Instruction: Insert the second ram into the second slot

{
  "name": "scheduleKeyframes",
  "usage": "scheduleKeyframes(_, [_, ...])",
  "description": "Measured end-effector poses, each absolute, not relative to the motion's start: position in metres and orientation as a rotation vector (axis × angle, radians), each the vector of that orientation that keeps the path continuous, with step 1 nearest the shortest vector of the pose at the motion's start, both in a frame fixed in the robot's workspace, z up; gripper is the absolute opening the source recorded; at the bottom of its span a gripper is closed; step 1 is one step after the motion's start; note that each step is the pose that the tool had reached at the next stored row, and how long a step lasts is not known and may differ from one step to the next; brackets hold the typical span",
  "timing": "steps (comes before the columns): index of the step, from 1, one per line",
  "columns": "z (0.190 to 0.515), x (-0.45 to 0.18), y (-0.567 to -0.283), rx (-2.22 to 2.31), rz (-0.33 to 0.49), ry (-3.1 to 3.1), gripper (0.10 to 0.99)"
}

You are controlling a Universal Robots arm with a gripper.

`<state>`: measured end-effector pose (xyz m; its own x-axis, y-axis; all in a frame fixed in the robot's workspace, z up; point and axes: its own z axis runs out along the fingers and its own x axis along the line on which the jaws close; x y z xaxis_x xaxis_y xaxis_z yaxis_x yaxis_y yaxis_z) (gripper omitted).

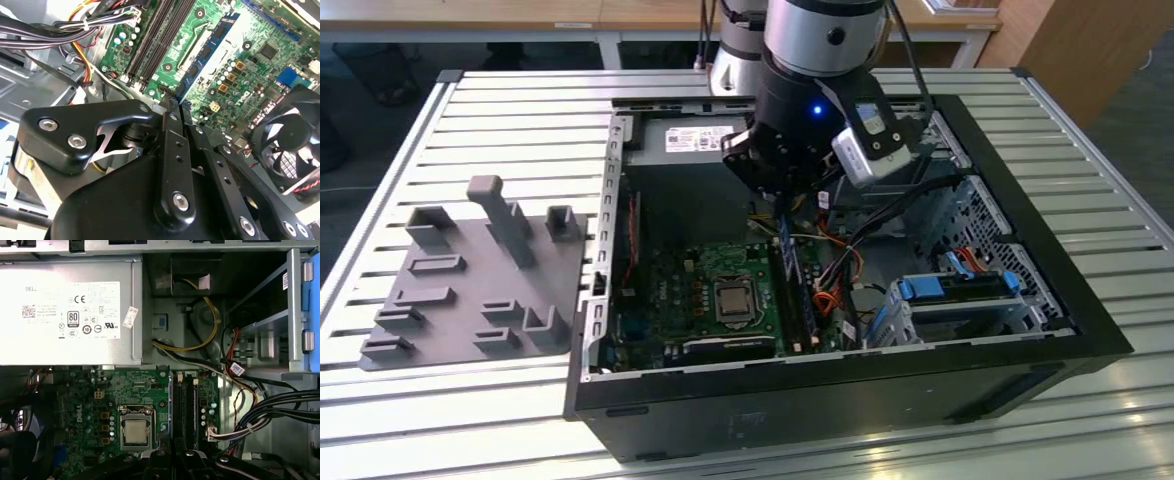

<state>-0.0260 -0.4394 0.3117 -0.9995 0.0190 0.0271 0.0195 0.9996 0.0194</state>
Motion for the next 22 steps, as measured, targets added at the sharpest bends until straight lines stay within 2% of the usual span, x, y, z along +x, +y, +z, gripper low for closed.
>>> scheduleKeyframes(22, [0.278, -0.017, -0.445, -0.024, -0.030, -3.108, 0.137])
